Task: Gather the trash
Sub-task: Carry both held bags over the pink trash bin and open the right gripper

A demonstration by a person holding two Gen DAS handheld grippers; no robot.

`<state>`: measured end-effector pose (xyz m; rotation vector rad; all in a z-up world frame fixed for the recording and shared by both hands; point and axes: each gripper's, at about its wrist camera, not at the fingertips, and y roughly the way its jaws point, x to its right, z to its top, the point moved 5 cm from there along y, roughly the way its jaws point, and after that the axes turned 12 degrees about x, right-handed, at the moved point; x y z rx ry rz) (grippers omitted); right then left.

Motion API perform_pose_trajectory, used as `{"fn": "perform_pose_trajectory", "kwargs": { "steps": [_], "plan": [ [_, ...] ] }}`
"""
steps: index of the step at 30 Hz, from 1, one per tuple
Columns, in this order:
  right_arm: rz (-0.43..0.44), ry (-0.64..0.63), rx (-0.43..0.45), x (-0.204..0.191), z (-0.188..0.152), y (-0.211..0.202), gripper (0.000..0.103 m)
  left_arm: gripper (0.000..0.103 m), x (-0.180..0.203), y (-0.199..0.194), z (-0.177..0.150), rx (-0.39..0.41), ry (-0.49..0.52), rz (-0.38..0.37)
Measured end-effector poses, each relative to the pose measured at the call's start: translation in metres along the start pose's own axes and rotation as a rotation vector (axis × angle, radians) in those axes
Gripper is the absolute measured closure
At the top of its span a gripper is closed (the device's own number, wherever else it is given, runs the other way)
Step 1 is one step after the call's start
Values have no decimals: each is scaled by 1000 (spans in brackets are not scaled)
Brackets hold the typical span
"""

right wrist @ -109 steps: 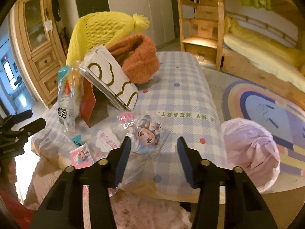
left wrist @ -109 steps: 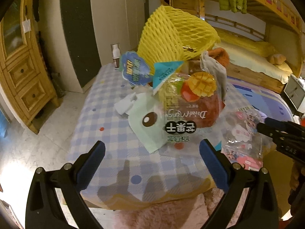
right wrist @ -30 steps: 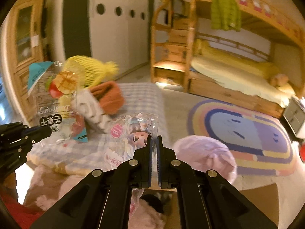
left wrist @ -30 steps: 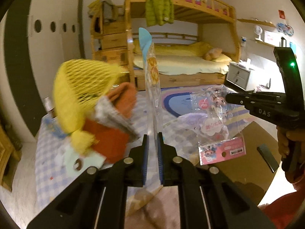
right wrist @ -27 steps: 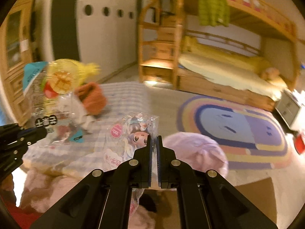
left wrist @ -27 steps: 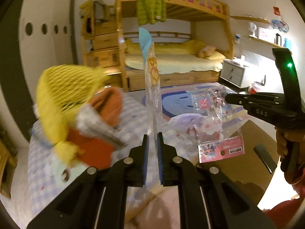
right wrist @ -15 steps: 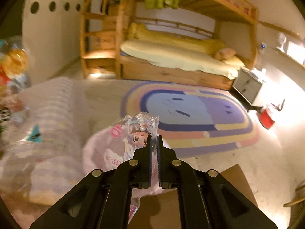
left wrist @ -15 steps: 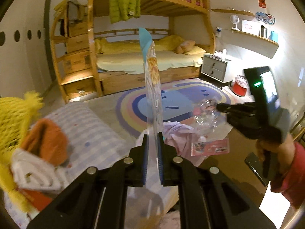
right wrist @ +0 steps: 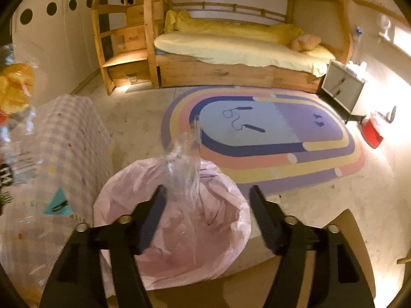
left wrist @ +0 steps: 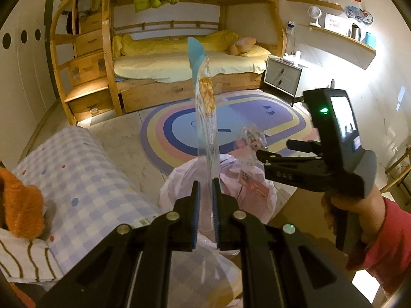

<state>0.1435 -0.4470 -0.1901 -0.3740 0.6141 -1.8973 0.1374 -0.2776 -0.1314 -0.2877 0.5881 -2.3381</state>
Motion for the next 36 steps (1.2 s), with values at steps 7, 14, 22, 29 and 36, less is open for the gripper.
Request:
{"fn": "perform_pose_trajectory", "kwargs": {
  "steps": [7,14,22,29,36],
  "plan": [
    [68,-6,-32,-3,-6,-6,15,95,4,10,-2,-29,-6,3],
    [81,-35,-110,-16,-22,-11,15,95,1,7,-1,-35,-16,22],
    [131,-7,-154,-30,-40,-23,15,95,-1,-2,-3,-31,-29,38],
    [122,-13,-137,-29,-50,-43,15,95,-3,-10,-7,-27,-43,42],
    [69,23,-35,-6,-22,-75,15,95,14,11,-2,-48,9,9]
  ]
}}
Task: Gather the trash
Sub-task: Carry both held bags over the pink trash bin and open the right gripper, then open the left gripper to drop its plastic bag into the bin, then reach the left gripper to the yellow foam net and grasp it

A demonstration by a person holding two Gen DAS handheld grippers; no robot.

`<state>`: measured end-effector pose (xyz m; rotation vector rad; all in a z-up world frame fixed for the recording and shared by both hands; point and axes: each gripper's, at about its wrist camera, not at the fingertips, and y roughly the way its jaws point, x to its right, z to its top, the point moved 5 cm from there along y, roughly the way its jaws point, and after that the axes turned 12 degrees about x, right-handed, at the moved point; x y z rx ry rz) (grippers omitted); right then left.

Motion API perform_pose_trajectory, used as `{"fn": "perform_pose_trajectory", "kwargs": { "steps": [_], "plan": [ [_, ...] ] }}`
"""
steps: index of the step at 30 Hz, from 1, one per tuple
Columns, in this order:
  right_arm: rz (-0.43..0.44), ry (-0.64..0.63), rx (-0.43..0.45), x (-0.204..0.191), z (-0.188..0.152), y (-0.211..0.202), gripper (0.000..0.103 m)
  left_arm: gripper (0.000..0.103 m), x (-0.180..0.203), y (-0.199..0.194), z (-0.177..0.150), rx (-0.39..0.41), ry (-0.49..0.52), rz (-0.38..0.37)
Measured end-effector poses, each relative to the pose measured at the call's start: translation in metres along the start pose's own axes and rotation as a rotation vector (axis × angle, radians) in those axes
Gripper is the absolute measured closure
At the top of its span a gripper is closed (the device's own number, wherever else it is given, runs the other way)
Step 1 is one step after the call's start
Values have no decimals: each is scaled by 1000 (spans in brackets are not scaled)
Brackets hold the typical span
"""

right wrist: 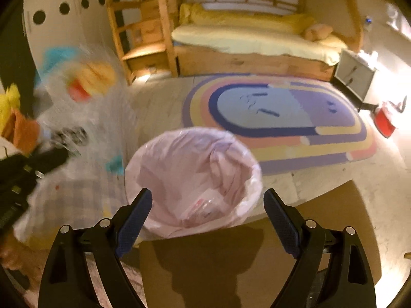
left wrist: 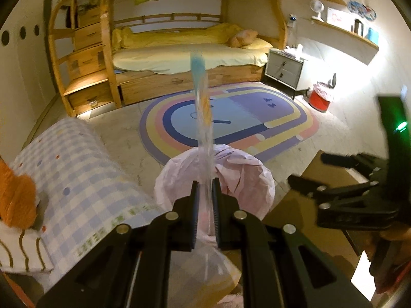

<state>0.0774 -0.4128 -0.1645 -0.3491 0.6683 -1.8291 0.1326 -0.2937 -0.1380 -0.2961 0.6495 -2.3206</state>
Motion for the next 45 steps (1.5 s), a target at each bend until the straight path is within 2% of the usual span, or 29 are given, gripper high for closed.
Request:
{"fn": "perform_pose_trajectory", "kwargs": {
  "steps": [3,4,5,7,11,17,26,32,35,39,42,45],
  "plan": [
    [-15,14,19,7,6,-8,15,94,5,16,2,-22,10,7],
    [-18,18,24,9,8,-11,15,89,5,21,3,-29,11,9],
    [-20,20,28,11,8,-14,15,78,5,24,2,-38,16,19],
    [-19,26,36,14,11,-17,15,70,2,21,1,-30,10,33],
    [-7,39,60,12,17,-29,15,70,-14,0,1,-13,-38,51],
    [58,24,115,-14,31,-52,15,68,-34,-54,2,44,-44,143],
    [197,-64,157,-85,47,-84,15,57,-83,-139,-1,112,-130,273],
    [294,-146,155,-145,48,-94,15,49,-126,-188,-18,121,-196,411],
    [336,-187,166,-175,51,-98,15,48,-157,-209,-29,111,-243,509],
    [384,-232,180,-207,56,-102,15,48,-184,-233,-41,126,-299,595],
    [414,-257,190,-228,60,-103,15,46,-201,-247,-45,137,-340,629],
    [436,-274,203,-246,66,-101,15,39,-212,-250,-47,144,-363,636]
  ]
}}
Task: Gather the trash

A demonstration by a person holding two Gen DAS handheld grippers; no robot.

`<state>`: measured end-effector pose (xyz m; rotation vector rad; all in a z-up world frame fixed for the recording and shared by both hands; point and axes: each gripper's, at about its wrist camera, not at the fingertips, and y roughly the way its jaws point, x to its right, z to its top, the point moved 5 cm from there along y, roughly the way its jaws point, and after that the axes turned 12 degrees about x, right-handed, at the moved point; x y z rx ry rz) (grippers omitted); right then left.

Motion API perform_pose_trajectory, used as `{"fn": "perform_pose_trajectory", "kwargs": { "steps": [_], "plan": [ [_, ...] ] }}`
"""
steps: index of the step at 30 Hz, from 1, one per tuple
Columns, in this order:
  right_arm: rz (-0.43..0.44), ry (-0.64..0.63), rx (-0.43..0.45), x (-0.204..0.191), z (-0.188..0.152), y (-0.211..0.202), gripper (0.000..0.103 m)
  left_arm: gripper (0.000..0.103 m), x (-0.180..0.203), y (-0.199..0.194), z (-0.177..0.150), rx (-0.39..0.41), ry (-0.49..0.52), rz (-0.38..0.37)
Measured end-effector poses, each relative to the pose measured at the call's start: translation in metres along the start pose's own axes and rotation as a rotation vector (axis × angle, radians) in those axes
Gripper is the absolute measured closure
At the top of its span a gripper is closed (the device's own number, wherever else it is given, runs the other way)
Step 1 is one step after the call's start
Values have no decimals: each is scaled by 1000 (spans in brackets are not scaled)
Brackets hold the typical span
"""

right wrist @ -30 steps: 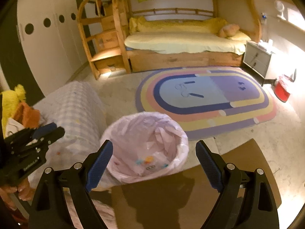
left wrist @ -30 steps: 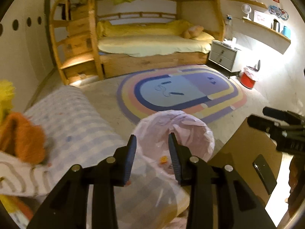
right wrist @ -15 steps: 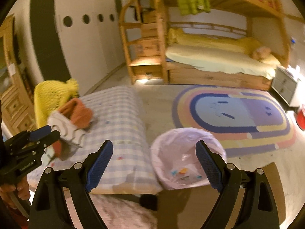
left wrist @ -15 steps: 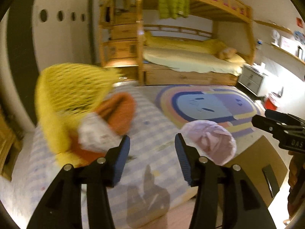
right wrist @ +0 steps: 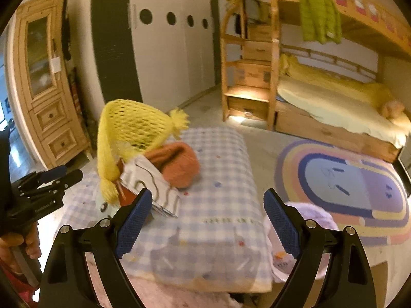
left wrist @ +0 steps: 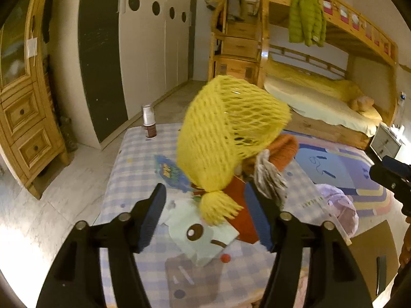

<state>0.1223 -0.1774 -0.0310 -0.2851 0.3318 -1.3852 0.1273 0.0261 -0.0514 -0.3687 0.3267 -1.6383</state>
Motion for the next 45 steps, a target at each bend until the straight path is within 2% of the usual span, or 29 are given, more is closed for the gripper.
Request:
{"fn": "perform_pose_trajectory", "kwargs": {
  "steps": [4,9,18,19,20,22,26,29,33,39,42,43,45],
  "plan": [
    [15,-8,13,-9,8,11,15,38,-8,9,-3,-18,-22,-5],
    [14,0,12,-5,10,22,15,38,0,25,0,-12,-17,-22],
    [-4,54,-18,14,-2,31,15,38,11,72,-4,-95,5,24],
    [-7,58,-21,16,-3,31,15,41,10,75,-5,-111,0,31],
    [-9,60,-22,16,-4,31,15,50,8,78,-6,-124,-5,37],
    [-10,66,-26,18,-6,31,15,61,1,84,-10,-152,-21,46],
    [-8,70,-30,17,-8,30,15,81,-9,86,-10,-156,-49,42],
    [-3,62,-30,13,-7,30,15,91,-18,85,-6,-144,-97,35],
    [-1,56,-26,13,-6,25,15,92,-31,78,13,-103,-188,14],
    [13,38,-6,5,-4,17,15,92,-46,42,53,11,-267,0],
    [39,29,-1,-1,-6,13,16,92,-55,19,66,57,-269,14],
    [49,23,2,-4,-6,12,16,92,-59,13,66,62,-259,29],
    [80,2,4,-14,-8,11,28,92,-69,-1,59,58,-243,58]
  ]
}}
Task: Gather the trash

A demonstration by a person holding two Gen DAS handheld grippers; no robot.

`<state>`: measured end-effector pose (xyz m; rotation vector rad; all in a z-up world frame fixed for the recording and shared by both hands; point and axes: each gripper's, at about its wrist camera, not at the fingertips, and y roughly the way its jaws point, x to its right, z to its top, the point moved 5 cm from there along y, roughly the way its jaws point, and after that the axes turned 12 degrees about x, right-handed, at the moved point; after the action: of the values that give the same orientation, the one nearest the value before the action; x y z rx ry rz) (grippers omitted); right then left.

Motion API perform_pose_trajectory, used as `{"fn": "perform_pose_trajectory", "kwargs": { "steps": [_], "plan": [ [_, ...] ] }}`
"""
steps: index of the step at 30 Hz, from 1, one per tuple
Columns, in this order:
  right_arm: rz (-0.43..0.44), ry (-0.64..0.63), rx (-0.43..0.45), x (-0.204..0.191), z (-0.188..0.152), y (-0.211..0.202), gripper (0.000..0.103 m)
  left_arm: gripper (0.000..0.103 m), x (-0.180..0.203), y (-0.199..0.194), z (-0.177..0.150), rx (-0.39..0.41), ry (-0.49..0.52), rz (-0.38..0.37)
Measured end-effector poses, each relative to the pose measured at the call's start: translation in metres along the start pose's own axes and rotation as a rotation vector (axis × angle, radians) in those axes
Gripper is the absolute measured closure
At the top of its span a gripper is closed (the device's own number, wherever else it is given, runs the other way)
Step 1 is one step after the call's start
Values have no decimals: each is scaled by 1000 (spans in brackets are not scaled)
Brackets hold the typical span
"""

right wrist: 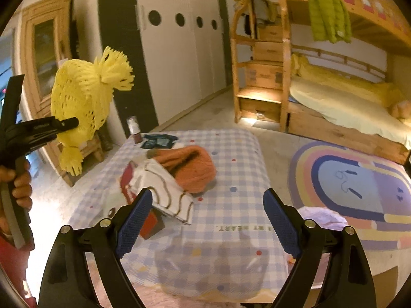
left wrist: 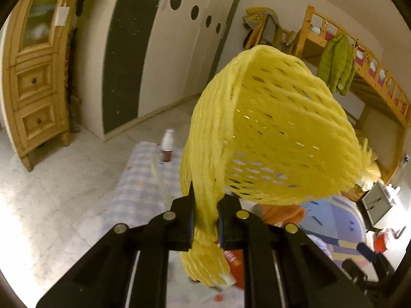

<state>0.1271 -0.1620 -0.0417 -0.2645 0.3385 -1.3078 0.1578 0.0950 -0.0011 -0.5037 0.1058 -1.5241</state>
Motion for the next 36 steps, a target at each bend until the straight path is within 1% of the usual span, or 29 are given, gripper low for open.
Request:
{"fn": "perform_pose_trajectory", "kwargs": {
  "steps": [3,4,7,10,12,15,19,23,25,26,27,28,29,30,32,34,35,36],
  "plan": [
    [60,-35,-24,-21,-7,9,39,92,-15,-10,-16,-29,7,43],
    [74,-51,-35,-28,-10,12,40,92,-22,-12,-24,-49,-4,54],
    [117,-104,-63,-54,-20,28,41,92,-38,-16,-43,-95,-55,67],
    [127,-140,-78,-71,-24,44,39,92,-50,-19,-55,-111,-76,86],
    [114,-169,-85,-79,-26,58,33,92,-55,-20,-56,-109,-78,97],
    [94,-186,-98,-86,-29,78,32,92,-59,-19,-56,-96,-58,117],
    [48,-213,-116,-88,-34,98,32,92,-61,-17,-60,-102,-66,120],
    [7,-216,-130,-84,-36,110,34,92,-64,-13,-65,-116,-76,98],
    [-7,-210,-122,-80,-35,110,35,92,-64,-11,-66,-119,-77,88],
    [-9,-208,-117,-79,-35,108,40,92,-66,-11,-67,-119,-77,85],
    [-13,-200,-108,-77,-33,106,53,92,-66,-11,-67,-118,-77,82],
    [-11,-190,-105,-74,-31,103,60,92,-65,-11,-67,-117,-76,80],
    [-8,-182,-103,-73,-30,102,70,92,-66,-11,-67,-116,-75,78],
    [-5,-172,-99,-70,-28,99,77,92,-67,-11,-66,-114,-75,76],
    [-3,-149,-88,-63,-24,91,81,92,-70,-10,-66,-111,-72,73],
    [-2,-119,-69,-56,-19,81,89,92,-67,-12,-66,-109,-65,68],
    [-2,-102,-59,-50,-15,74,98,92,-66,-14,-66,-109,-62,63],
    [0,-92,-52,-47,-12,70,99,92,-63,-15,-66,-109,-57,57]
  ]
}}
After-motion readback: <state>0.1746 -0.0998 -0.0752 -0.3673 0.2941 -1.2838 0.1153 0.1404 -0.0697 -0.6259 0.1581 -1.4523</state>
